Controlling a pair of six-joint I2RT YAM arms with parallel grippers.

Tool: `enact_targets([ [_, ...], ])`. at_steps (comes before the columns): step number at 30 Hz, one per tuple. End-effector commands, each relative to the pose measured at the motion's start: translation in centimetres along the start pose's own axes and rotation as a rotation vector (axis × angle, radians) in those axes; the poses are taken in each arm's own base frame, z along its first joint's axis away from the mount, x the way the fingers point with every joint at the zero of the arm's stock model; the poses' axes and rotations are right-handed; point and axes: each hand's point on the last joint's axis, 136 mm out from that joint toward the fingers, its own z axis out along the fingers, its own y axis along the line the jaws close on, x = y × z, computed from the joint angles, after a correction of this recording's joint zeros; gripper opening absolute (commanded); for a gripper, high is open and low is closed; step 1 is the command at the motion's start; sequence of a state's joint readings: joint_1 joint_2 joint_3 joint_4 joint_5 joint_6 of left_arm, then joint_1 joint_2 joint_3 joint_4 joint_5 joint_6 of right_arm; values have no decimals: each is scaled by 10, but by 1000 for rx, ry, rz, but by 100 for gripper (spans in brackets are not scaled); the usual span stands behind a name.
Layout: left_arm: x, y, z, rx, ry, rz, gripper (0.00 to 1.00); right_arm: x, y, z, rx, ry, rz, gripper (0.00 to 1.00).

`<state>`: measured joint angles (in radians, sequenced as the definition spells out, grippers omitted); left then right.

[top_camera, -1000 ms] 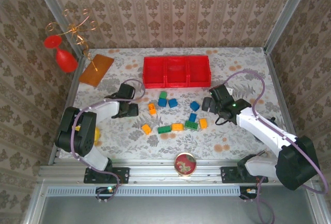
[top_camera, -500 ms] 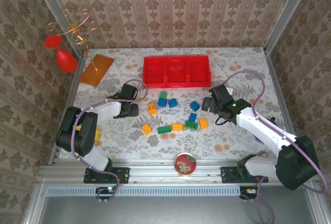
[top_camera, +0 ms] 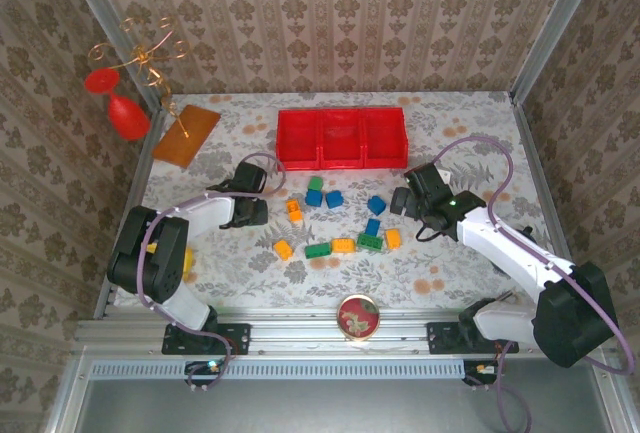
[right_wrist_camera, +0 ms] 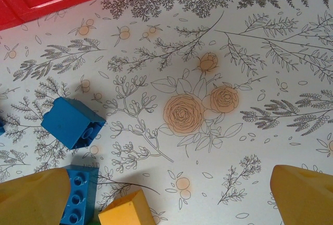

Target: Sort the legos into containers by color

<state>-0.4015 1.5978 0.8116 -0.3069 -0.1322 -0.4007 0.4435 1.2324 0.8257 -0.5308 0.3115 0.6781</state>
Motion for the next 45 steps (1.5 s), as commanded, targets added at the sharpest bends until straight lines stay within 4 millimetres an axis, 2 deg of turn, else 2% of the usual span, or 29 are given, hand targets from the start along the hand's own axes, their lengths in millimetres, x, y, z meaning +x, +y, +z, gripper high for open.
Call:
enact_targets([
  [1, -1, -16, -8, 68, -5, -3, 41, -8, -1, -4, 24, -26, 14, 100],
  [15, -11, -25, -14, 114, -40, -10, 41, -9, -1, -5, 22, -31, 16, 100],
  [19, -18, -30, -18, 142, -63, -18, 41, -10, -1, -5, 20, -34, 16, 100],
  [23, -34, -37, -28, 170, -104, -19, 41, -10, -1, -6, 22, -37, 15, 100],
  [32, -95, -55, -60, 213, -242, 8, 40, -11, 0, -5, 22, -39, 7, 100],
  [37, -142, -71, -77, 241, -345, 26, 39, -17, 4, -5, 8, -56, 4, 100],
  [42, -188, -89, -84, 264, -421, 52, 38, -16, 7, -2, 1, -52, 0, 100],
  [45, -208, -100, -78, 273, -444, 71, 38, -14, 7, 0, 4, -46, -1, 100],
])
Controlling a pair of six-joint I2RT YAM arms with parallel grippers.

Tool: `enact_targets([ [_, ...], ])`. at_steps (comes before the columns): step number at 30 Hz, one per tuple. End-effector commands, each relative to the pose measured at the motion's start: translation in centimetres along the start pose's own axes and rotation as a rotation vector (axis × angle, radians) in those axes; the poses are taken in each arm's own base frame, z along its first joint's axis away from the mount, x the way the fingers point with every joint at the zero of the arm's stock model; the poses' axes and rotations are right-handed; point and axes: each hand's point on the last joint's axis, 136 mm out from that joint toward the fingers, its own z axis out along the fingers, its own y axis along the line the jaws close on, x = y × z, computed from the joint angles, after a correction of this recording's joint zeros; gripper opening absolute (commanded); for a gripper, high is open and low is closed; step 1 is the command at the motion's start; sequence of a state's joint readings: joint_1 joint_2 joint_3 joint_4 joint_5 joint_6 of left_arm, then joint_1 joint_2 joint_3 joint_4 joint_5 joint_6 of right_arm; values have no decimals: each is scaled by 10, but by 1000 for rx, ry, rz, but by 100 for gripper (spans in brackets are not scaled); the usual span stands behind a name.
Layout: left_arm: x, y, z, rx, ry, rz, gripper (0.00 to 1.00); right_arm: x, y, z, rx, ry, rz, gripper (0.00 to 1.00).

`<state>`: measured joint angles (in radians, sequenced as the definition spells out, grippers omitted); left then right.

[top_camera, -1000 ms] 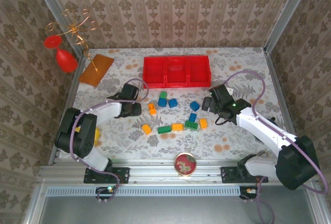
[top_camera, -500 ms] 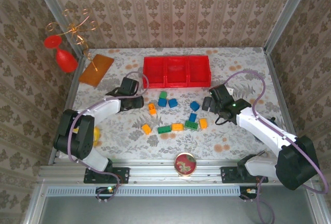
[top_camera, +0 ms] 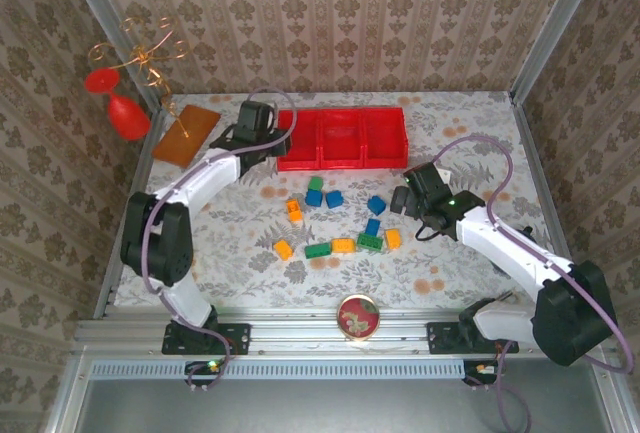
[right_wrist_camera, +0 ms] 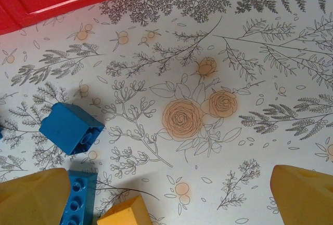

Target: Sort the legos into containers by color

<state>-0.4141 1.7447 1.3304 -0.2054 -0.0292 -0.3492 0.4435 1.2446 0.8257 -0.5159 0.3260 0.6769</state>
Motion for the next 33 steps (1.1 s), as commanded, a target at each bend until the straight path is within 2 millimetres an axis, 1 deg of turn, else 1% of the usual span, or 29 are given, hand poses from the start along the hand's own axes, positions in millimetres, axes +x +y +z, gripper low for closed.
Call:
enact_targets([
  [1, -19, -14, 15, 28, -30, 53, 38, -11, 7, -2, -5, -33, 0, 100],
  [5, -30, -20, 33, 38, -35, 74, 37, -9, 7, 1, 0, -23, -7, 100],
  [8, -33, -24, 45, 53, -29, 80, 37, -7, 7, 3, 6, -14, -11, 100],
  [13, -32, -34, 60, 83, -12, 96, 37, -6, 7, 5, 10, -8, -10, 100],
  [18, -27, -37, 73, 82, 12, 119, 37, -5, 7, 6, 15, -2, -11, 100],
  [22, -24, -37, 79, 76, 24, 122, 39, -5, 8, 6, 15, 0, -17, 100],
  [29, -19, -34, 83, 67, 36, 116, 49, -5, 10, 5, 10, -4, -19, 100],
  [33, -21, -34, 83, 61, 34, 121, 54, -4, 11, 5, 11, -1, -25, 100],
])
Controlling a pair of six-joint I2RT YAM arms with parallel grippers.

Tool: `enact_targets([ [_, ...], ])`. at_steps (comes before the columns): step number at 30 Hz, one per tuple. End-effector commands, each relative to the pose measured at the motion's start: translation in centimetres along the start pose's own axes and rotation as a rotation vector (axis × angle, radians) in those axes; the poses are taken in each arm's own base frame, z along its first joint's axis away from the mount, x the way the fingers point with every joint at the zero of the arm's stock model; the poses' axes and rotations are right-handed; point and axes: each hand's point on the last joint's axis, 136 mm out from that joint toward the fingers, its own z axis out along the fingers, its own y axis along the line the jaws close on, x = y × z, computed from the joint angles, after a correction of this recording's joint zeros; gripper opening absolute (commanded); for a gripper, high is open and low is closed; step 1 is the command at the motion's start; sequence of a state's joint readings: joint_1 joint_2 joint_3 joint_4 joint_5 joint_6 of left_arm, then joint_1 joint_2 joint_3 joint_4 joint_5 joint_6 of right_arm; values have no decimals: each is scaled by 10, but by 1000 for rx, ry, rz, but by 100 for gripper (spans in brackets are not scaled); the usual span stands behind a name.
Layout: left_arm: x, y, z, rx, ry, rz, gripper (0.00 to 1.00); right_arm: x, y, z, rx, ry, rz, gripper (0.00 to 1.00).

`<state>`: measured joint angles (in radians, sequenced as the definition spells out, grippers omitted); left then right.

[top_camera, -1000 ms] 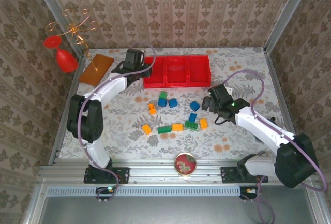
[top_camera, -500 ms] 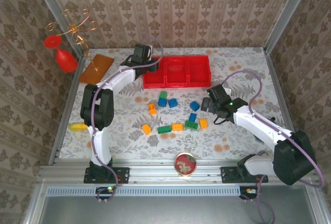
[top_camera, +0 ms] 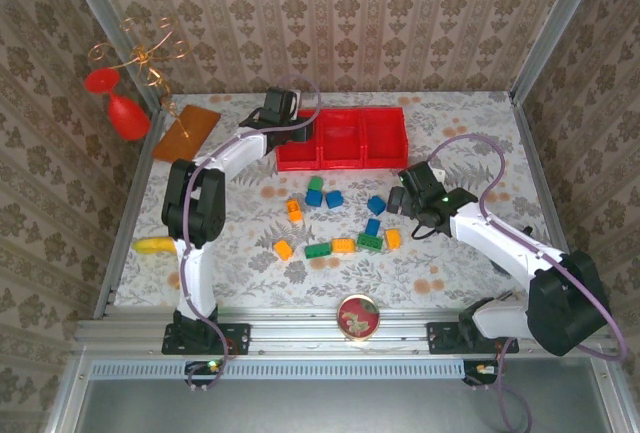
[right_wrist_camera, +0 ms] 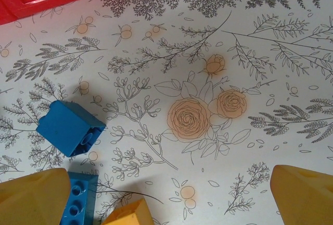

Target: Sort the legos into containers by color

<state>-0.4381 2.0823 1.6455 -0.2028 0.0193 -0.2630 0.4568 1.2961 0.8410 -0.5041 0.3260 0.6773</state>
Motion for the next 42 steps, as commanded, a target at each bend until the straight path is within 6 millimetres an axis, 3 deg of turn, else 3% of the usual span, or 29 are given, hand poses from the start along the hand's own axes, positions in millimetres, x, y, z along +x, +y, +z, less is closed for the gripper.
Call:
enact_targets([
  [1, -10, -2, -3, -3, -6, 19, 55, -7, 4, -4, 4, -19, -8, 100],
  [9, -18, -2, -8, -12, -19, 27, 64, -8, 6, -6, 0, -20, -17, 100],
  [15, -27, -4, -26, -11, -47, 22, 68, -6, 9, -6, 0, -11, -36, 100],
  [21, -35, -6, -66, 6, -130, -21, 78, -5, 21, -7, -29, 3, -68, 100],
  [25, -33, -3, -101, 8, -195, -57, 95, -3, 36, -2, -78, 44, -110, 99],
  [26, -31, -1, -109, 1, -208, -63, 100, -2, 41, -2, -95, 54, -122, 99],
  [34, 9, 27, -164, -95, -263, -108, 100, 10, 67, 26, -132, 171, -226, 94],
  [42, 62, 54, -196, -149, -259, -162, 100, 17, 76, 52, -93, 260, -328, 87],
])
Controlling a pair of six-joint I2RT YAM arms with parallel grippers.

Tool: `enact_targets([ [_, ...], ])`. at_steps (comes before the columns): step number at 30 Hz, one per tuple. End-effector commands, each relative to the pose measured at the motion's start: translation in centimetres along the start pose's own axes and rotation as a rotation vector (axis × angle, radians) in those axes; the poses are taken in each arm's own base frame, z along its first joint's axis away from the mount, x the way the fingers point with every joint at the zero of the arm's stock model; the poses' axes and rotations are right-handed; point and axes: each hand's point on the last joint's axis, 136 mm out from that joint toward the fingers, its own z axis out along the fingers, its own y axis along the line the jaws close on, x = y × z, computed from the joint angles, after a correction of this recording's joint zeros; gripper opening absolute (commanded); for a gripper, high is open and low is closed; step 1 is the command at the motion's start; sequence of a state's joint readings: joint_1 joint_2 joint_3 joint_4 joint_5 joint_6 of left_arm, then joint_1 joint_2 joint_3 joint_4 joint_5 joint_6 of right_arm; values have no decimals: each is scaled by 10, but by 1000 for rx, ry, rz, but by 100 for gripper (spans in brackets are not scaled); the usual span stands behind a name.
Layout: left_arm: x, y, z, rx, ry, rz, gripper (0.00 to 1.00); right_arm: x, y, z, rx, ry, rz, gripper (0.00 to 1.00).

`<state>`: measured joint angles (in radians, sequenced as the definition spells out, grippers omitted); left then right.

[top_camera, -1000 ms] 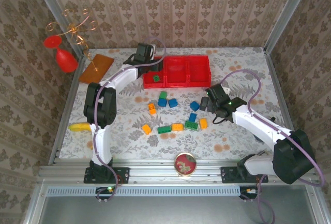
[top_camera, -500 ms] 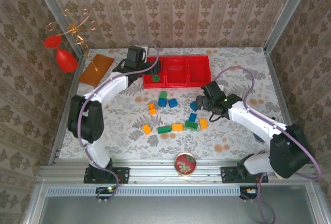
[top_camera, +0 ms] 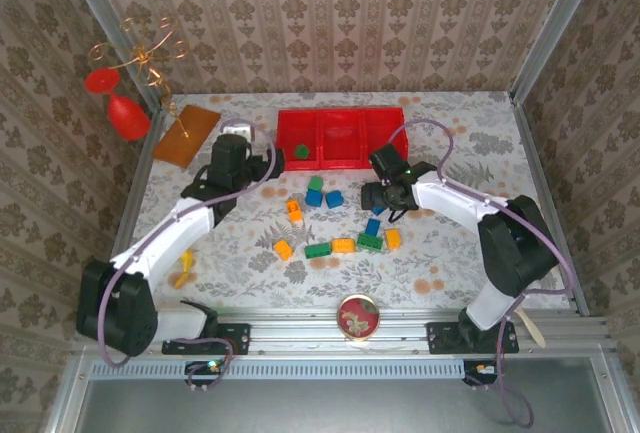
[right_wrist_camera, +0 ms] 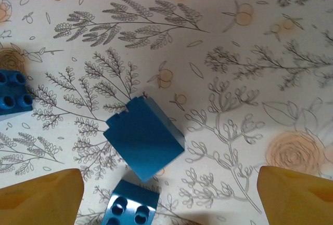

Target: Sort the legos into containers by color

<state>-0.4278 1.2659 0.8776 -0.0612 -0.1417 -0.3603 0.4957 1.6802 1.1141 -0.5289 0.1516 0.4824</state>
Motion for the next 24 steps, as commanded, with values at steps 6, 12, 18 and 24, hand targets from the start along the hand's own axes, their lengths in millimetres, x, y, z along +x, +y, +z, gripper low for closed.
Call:
enact_targets([
  [6, 23, 37, -26, -74, -2, -83, 100, 8, 12, 18, -12, 102, -110, 86],
  [12, 41, 49, -27, -90, 39, -111, 100, 10, 14, 27, -10, 125, -136, 86],
  [18, 47, 50, -23, -81, 56, -136, 100, 10, 14, 34, 2, 146, -158, 85],
  [24, 49, 50, -19, -76, 68, -143, 100, 11, 13, 41, 16, 160, -166, 84],
])
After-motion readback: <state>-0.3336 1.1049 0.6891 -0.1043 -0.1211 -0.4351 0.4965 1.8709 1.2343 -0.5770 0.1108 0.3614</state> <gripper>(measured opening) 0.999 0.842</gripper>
